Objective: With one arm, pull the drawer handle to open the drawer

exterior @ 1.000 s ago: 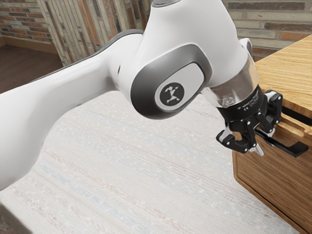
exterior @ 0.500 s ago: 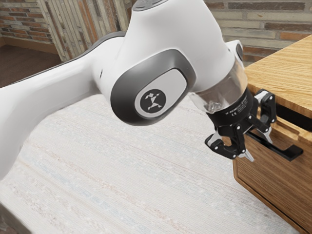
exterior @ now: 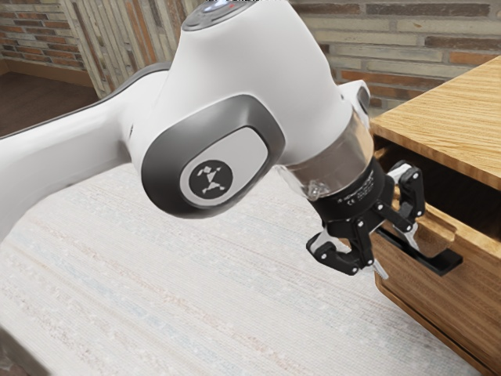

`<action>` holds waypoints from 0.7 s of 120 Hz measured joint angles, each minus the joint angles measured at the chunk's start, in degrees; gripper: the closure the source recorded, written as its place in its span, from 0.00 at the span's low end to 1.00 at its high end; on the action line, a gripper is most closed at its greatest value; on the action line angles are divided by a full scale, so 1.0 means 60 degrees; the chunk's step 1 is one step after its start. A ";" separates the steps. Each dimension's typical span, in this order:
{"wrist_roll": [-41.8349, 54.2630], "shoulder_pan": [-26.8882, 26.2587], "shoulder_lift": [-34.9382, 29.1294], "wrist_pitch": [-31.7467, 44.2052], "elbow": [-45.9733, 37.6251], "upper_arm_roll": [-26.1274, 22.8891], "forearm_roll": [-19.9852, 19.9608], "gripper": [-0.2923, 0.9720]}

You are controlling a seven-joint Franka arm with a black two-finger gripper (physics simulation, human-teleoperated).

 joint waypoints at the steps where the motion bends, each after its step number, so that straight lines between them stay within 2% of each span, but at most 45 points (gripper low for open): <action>1: 0.0000 -0.0003 -0.0018 0.0000 -0.0016 0.0001 0.0002 0.59; 84: -0.0262 0.0151 -0.1060 0.0120 -0.1263 -0.0261 0.0328 0.59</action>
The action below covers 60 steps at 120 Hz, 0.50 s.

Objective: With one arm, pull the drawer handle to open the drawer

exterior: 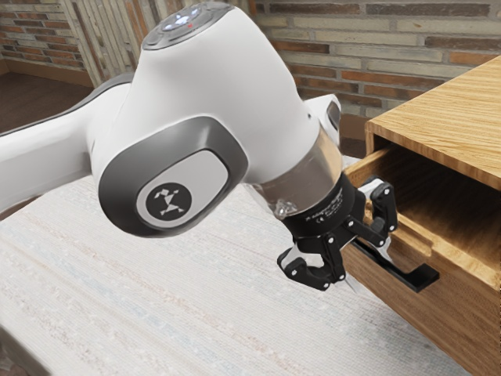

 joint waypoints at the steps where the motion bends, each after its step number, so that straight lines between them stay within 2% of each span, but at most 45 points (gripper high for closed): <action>1: -0.0006 -0.0001 -0.0019 0.0006 -0.0013 -0.0003 0.0007 0.59; 60: -0.0374 -0.0136 -0.0699 0.0140 -0.0740 0.0000 0.0262 0.59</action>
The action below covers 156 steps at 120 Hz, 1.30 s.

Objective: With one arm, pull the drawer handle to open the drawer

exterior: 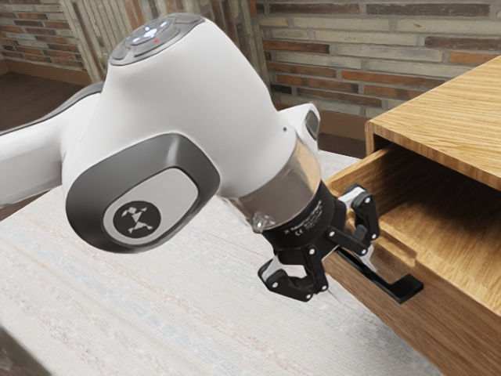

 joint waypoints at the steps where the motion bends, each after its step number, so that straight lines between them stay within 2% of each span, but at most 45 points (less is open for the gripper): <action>1: -0.0010 -0.0001 -0.0007 0.0001 -0.0014 0.0001 0.0001 0.59; 46: -0.0529 -0.0063 -0.0550 0.0003 -0.0595 0.0005 0.0022 0.59; 156: -0.1398 -0.0410 -0.1969 0.0029 -0.1966 0.0004 0.0602 0.59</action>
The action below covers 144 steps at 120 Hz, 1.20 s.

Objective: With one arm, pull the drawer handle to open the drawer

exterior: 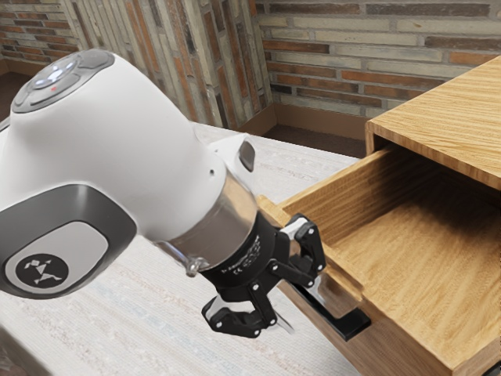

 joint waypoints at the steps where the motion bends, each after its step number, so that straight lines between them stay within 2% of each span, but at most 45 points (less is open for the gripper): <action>1: -0.0004 -0.0003 -0.0011 0.0001 -0.0009 0.0000 0.0005 0.59; 144: -0.0421 -0.0173 -0.1147 0.0000 -0.1017 -0.0001 0.0312 0.59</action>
